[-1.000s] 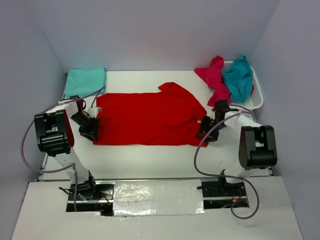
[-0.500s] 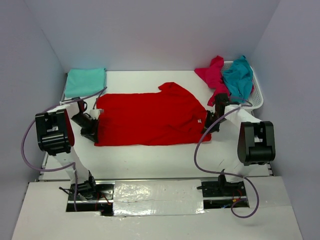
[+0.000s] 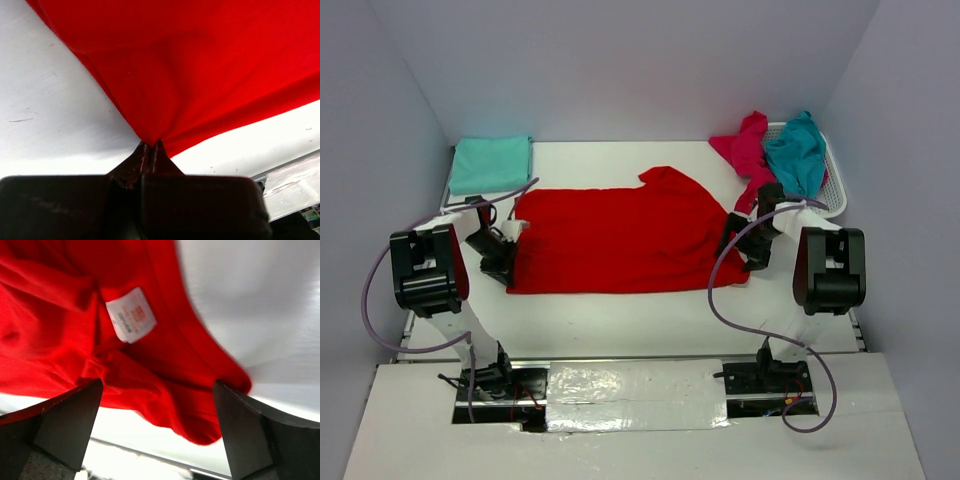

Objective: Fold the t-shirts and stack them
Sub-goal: Fold the flattened tshirt in 1/3 of the way

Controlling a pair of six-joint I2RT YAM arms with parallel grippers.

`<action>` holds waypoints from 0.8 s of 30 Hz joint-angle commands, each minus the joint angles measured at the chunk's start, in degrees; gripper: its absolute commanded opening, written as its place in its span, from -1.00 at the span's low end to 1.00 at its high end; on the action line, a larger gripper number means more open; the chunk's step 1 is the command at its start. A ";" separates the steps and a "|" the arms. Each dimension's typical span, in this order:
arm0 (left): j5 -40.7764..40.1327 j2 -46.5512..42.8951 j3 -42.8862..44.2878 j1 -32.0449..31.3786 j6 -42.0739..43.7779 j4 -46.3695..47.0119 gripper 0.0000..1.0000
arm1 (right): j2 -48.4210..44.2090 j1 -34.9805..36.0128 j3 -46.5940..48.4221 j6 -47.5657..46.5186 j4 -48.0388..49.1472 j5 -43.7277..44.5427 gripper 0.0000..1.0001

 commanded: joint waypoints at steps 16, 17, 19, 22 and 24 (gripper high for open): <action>-3.87 0.25 0.21 -0.18 3.58 1.07 -1.00 | -14.92 -0.49 -15.99 4.39 4.43 1.15 0.99; -3.79 0.33 0.30 -0.27 3.67 0.98 -1.00 | -14.04 -0.49 -16.34 4.74 5.83 0.80 0.95; -3.87 0.34 0.48 -0.18 3.85 0.89 -1.00 | -10.88 -0.49 -16.17 5.00 7.16 0.80 0.54; -4.22 -0.45 0.56 -0.18 4.64 0.02 -1.00 | -8.49 -0.58 -16.52 4.92 7.43 -2.27 -0.66; -4.92 -1.15 0.39 -0.18 5.95 -0.69 -1.00 | -10.06 -0.49 -18.09 5.53 6.99 -2.54 -1.00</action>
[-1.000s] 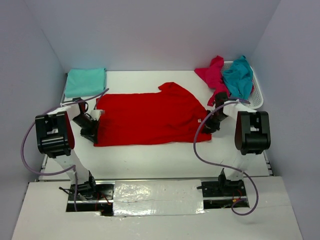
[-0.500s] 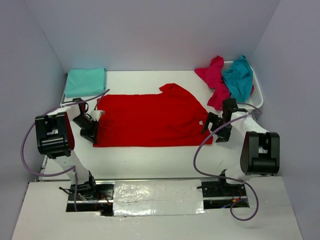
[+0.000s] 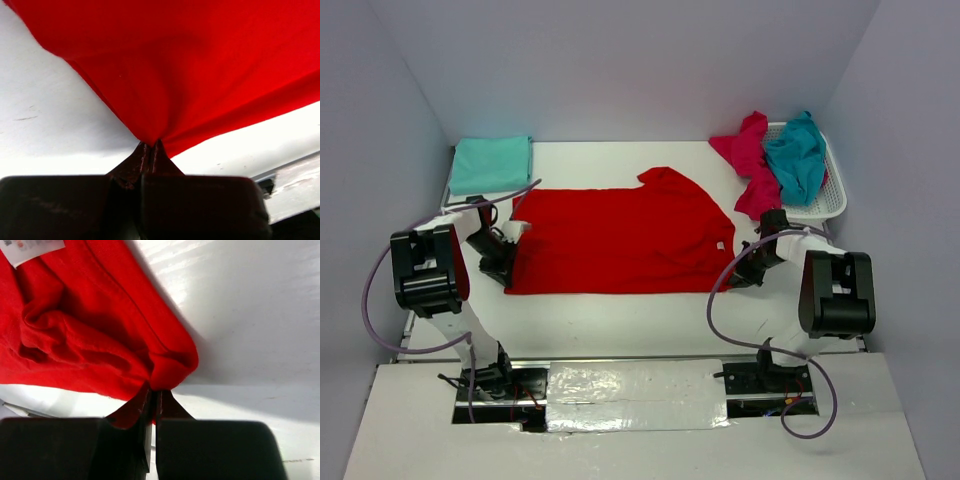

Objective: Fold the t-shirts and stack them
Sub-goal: Fold the flattened tshirt in 1/3 of the way, then grap the side of the flattened tshirt furthest away from the robot with both arms

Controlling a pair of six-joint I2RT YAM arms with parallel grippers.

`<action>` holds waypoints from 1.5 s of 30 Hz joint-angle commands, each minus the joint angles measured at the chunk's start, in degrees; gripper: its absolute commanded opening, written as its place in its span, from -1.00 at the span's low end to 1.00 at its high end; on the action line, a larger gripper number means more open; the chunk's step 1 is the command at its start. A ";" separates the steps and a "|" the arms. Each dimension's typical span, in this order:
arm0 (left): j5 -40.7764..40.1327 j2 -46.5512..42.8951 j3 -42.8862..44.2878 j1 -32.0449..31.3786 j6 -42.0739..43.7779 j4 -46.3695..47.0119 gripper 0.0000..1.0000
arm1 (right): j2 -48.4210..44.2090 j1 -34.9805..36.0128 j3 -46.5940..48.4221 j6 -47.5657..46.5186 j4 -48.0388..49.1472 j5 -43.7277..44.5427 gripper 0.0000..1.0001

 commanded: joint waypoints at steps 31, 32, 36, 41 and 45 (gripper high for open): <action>-0.44 -16.86 29.64 -18.89 20.51 5.54 0.63 | -21.92 1.77 15.27 -6.28 -8.08 -7.48 0.99; 1.14 -17.48 29.11 -29.82 24.39 5.83 -0.14 | -19.62 1.59 16.60 -6.46 -5.88 -11.96 0.74; 0.36 -11.89 25.42 -51.78 31.87 1.55 -1.00 | -10.03 1.68 19.69 -7.07 -1.74 -12.44 -0.29; 11.93 -5.11 18.93 -64.28 28.65 13.34 -0.42 | -7.64 1.85 13.46 -9.00 3.62 -11.73 0.04; 12.93 -0.53 14.17 -68.07 29.96 23.12 -0.38 | -5.19 1.77 11.87 -10.94 4.68 -12.70 0.06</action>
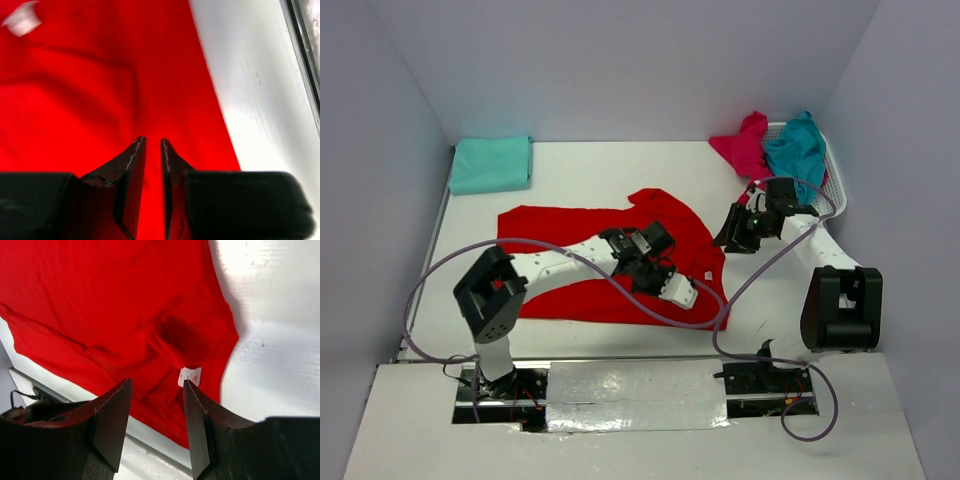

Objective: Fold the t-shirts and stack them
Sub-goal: Grap the side of the flattened tshirt furthest away from the robot with both arms

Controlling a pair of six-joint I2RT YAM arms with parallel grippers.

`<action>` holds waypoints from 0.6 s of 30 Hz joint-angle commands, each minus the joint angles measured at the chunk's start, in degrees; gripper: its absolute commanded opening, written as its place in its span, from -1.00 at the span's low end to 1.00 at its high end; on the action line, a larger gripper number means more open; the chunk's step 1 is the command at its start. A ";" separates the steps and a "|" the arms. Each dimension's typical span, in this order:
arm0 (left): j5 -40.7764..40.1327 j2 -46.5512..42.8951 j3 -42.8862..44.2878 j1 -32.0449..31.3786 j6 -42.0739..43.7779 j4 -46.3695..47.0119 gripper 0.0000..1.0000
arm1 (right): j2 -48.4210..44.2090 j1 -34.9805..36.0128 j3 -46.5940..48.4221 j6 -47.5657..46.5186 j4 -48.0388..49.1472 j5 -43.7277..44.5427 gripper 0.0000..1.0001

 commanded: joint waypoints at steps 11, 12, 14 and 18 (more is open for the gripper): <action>1.11 9.22 -0.85 -3.13 -1.18 16.26 -0.34 | 6.82 0.66 1.45 -3.60 3.79 -1.33 0.08; 0.67 9.58 -0.94 -3.30 -1.27 16.26 -0.35 | 7.61 1.09 1.54 -3.69 3.78 -1.42 0.08; -0.12 10.19 -1.55 -3.83 -1.36 16.78 -0.33 | 8.06 1.53 1.63 -4.04 3.61 -0.55 0.10; -3.11 11.42 -0.86 -4.10 -2.59 19.33 -0.32 | 8.93 2.15 1.28 -4.13 3.96 0.25 0.17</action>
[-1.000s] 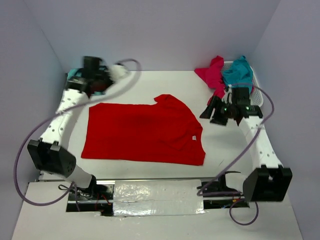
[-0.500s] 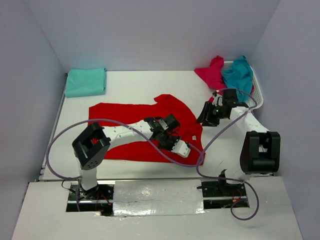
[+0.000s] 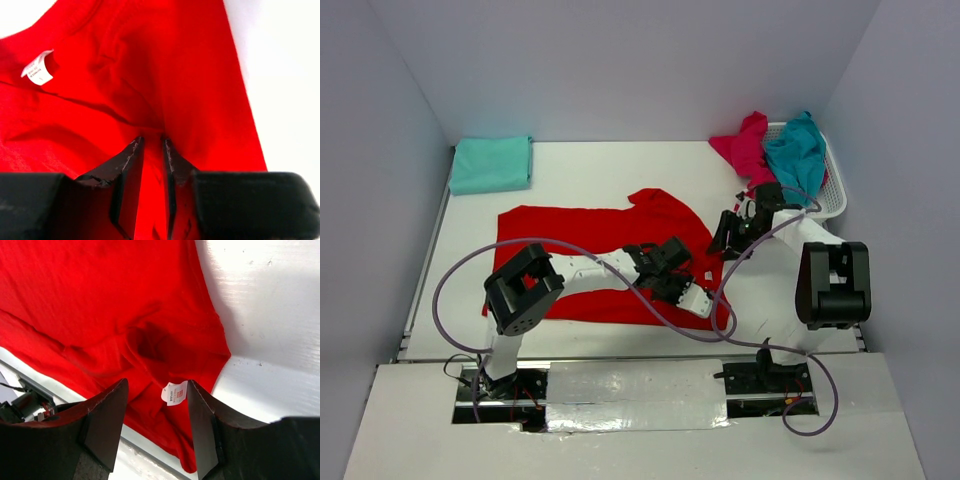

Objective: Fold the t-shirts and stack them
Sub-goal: Grap the side of the flattened tshirt furthest away from the robot with both arms

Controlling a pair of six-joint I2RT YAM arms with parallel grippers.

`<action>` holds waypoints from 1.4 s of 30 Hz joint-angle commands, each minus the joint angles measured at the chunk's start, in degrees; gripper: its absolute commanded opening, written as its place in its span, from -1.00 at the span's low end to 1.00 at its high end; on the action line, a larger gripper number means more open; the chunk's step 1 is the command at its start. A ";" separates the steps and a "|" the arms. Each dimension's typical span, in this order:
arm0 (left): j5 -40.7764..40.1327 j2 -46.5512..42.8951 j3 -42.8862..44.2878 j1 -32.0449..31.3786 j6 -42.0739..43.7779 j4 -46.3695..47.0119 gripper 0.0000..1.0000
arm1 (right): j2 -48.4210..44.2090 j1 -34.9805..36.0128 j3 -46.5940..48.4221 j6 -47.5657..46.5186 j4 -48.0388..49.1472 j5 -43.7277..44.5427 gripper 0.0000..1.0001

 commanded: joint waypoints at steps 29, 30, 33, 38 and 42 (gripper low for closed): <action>-4.60 0.49 5.46 1.19 -9.43 -1.57 -1.00 | 5.73 4.66 5.40 -1.55 -0.04 -0.28 -1.00; -3.27 0.14 6.95 1.98 -12.75 -2.54 -1.00 | 5.82 4.58 5.84 -1.20 -0.40 -0.19 -1.00; 2.01 0.05 9.24 5.67 -19.00 -6.85 -1.00 | 6.26 4.66 7.77 -0.33 -1.45 -2.38 -1.00; 12.11 0.93 10.12 13.32 -25.96 -9.41 -1.00 | 8.89 4.66 12.34 1.44 -4.09 -2.39 -1.00; 16.15 2.16 11.01 17.45 -30.96 -9.68 -1.00 | 12.31 4.66 15.33 2.40 -5.41 -3.70 -1.00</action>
